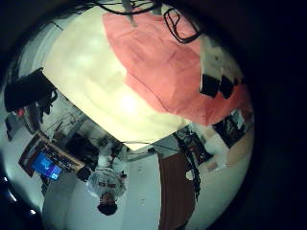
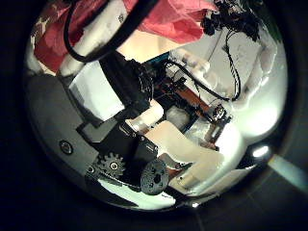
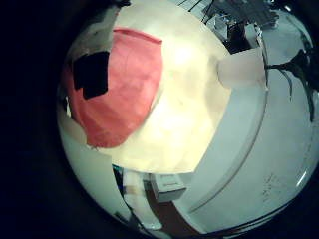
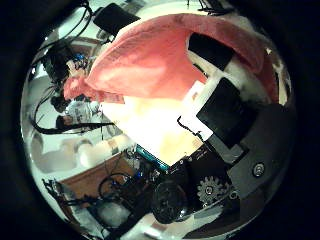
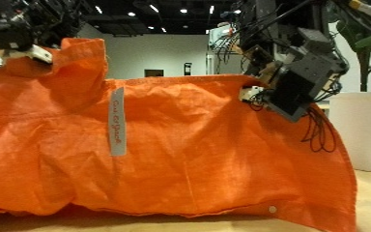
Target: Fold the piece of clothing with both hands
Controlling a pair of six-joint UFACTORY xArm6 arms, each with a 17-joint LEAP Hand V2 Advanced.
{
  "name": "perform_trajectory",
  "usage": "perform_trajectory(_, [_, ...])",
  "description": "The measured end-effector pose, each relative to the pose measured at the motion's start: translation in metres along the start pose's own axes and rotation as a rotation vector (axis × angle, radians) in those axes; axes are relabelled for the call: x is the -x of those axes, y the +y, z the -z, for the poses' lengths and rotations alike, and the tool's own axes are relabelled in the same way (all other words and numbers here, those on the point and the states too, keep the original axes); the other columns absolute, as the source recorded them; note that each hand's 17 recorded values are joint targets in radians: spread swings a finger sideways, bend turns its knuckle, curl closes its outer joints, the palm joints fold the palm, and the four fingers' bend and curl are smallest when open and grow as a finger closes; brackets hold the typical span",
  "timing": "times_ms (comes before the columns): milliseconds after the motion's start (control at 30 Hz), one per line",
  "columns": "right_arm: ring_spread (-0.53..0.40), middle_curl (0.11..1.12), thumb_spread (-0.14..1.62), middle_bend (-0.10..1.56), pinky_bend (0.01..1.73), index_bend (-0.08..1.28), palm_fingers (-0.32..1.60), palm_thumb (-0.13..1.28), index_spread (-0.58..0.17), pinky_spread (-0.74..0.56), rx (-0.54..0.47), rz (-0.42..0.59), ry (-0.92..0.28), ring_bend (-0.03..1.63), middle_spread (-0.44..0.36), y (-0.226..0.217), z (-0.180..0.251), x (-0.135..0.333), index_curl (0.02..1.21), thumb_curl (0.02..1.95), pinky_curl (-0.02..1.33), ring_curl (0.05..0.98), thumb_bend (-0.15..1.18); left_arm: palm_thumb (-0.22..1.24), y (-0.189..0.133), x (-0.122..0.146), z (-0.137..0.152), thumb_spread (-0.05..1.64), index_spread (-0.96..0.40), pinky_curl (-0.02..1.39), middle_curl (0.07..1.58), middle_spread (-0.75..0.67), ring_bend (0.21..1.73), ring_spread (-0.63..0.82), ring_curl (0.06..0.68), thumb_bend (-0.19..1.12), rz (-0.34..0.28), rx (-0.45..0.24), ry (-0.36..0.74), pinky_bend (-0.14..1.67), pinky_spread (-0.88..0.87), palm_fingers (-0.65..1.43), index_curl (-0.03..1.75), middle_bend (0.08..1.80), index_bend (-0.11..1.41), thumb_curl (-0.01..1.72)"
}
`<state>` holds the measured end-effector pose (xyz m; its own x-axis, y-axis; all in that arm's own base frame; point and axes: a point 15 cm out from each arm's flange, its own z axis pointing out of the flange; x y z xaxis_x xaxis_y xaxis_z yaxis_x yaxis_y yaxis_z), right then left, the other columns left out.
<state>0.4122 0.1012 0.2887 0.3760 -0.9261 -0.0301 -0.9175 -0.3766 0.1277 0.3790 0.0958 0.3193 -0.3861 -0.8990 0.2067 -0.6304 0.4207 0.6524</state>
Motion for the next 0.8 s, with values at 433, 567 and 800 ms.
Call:
perform_trajectory(433, [-0.252,0.81,1.3,1.27,1.06,0.97,0.97,0.95,-0.284,-0.29,0.204,-0.059,-0.009,1.28,-0.146,-0.087,-0.051,-0.045,0.93,0.58,1.05,0.797,-0.02,0.63,-0.105,0.045,0.008,1.36,-0.73,0.65,0.67,-0.5,1.05,-0.51,0.525,-0.01,0.132,-0.175,-0.169,0.65,-0.77,1.07,1.1,1.09,0.19,0.31])
perform_trajectory(567, [-0.257,0.79,1.35,1.25,1.02,0.93,0.96,0.89,-0.297,-0.3,0.195,-0.083,0.061,1.28,-0.146,-0.102,-0.071,-0.054,0.91,0.52,1.08,0.786,-0.02,0.63,-0.125,0.055,0.005,1.36,-0.73,0.65,0.68,-0.5,1.05,-0.51,0.526,-0.01,0.189,-0.212,-0.175,0.63,-0.77,1.06,1.1,1.09,0.19,0.31])
perform_trajectory(800, [-0.264,0.76,1.47,1.22,1.01,0.8,0.93,0.85,-0.326,-0.33,0.084,-0.152,0.085,1.29,-0.154,-0.139,-0.087,-0.066,0.88,0.42,1.12,0.775,0.0,0.61,-0.154,0.072,0.006,1.37,-0.72,0.67,0.69,-0.5,1.05,-0.51,0.531,-0.01,0.271,-0.288,-0.194,0.6,-0.78,1.04,1.11,1.08,0.18,0.31])
